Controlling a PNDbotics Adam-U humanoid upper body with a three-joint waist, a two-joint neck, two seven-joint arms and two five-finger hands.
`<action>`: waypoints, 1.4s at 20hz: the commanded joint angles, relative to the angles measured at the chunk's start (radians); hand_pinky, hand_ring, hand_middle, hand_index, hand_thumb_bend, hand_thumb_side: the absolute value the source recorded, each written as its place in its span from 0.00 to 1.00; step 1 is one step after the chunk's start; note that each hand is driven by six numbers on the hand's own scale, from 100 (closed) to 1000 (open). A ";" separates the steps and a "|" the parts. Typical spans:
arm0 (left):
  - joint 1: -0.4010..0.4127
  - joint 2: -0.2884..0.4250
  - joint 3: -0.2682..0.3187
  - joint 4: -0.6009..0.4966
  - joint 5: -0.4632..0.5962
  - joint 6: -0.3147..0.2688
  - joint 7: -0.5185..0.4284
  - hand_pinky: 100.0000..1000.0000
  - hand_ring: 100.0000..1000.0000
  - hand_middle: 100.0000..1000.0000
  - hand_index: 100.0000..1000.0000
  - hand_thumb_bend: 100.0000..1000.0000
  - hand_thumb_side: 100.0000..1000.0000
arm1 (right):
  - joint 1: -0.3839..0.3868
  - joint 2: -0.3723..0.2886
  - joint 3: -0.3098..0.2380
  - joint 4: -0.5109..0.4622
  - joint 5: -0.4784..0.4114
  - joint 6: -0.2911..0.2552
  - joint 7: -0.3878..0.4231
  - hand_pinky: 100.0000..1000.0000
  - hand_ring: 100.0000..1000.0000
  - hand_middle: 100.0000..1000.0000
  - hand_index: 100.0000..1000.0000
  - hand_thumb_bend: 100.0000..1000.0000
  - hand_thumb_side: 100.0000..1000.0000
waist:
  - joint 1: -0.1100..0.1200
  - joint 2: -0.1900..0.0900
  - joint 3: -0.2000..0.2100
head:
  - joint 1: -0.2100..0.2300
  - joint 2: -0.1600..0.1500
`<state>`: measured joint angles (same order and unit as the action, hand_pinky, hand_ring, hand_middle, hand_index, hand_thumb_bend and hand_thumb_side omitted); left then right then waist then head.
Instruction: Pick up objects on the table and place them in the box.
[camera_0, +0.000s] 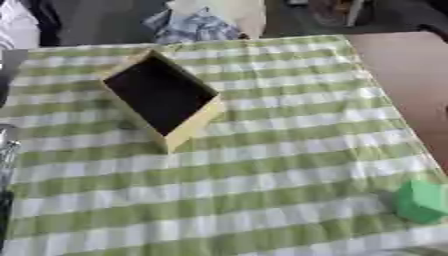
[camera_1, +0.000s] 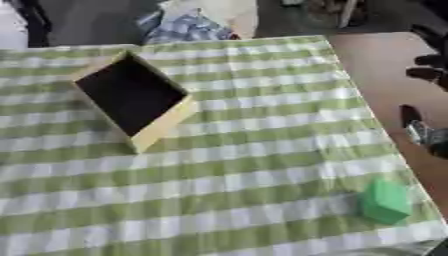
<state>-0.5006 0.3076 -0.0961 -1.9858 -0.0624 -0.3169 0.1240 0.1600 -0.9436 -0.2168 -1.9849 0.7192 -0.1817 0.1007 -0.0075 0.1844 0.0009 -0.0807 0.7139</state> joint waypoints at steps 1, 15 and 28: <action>-0.010 0.017 0.004 -0.014 -0.005 -0.002 -0.004 0.49 0.57 0.53 0.70 0.00 0.52 | 0.005 -0.023 -0.001 -0.015 -0.008 -0.025 0.043 0.90 0.92 0.93 0.94 0.00 0.98 | -0.002 -0.013 0.001 | -0.001 -0.003; -0.005 0.019 0.002 -0.014 -0.005 -0.001 -0.012 0.49 0.58 0.53 0.70 0.00 0.52 | 0.051 -0.007 0.008 -0.012 -0.063 -0.084 0.181 0.89 0.92 0.91 0.94 0.00 0.86 | -0.002 -0.021 -0.008 | 0.000 0.008; 0.010 0.026 0.004 -0.014 -0.011 0.004 -0.015 0.48 0.58 0.53 0.70 0.00 0.52 | 0.120 0.048 -0.009 -0.015 -0.035 -0.126 0.197 0.89 0.87 0.87 0.92 0.15 0.67 | -0.010 -0.030 -0.026 | 0.015 0.017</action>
<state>-0.4828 0.3085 -0.0963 -1.9858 -0.0676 -0.3127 0.1114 0.2801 -0.8796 -0.2090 -1.9849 0.6708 -0.3016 0.3008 -0.0143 0.1676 -0.0238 -0.0695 0.7279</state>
